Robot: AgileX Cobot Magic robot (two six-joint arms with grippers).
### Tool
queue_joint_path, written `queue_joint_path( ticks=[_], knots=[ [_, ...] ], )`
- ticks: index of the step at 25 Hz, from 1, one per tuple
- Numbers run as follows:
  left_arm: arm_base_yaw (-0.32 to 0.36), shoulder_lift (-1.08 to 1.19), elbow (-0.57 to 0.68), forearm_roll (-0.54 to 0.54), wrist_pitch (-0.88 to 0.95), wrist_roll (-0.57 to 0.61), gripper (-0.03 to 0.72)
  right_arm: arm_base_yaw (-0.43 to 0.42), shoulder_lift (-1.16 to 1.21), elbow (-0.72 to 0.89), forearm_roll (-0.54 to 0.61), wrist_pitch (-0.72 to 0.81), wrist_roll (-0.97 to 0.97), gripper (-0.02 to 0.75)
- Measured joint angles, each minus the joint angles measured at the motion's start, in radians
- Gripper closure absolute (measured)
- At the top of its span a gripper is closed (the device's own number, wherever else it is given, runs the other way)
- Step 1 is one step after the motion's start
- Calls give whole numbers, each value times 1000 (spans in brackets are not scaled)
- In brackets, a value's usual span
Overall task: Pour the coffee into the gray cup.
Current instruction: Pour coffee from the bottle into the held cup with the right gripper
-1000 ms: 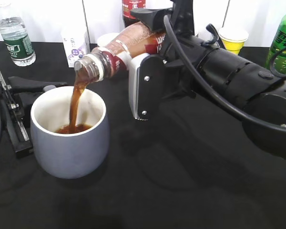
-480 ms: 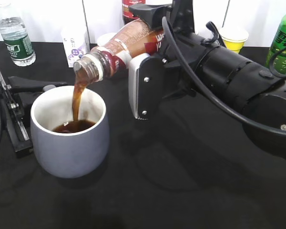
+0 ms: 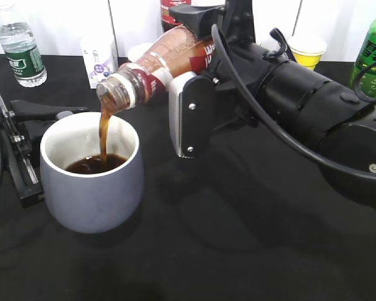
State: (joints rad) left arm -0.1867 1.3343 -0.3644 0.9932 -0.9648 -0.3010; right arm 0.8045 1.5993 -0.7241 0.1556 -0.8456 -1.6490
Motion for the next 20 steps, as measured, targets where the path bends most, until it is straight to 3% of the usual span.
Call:
queue_joint_path(
  ticks=[20],
  knots=[
    [0, 0, 0, 0, 7, 0, 650, 0, 0, 0, -20, -1, -24, 210]
  ],
)
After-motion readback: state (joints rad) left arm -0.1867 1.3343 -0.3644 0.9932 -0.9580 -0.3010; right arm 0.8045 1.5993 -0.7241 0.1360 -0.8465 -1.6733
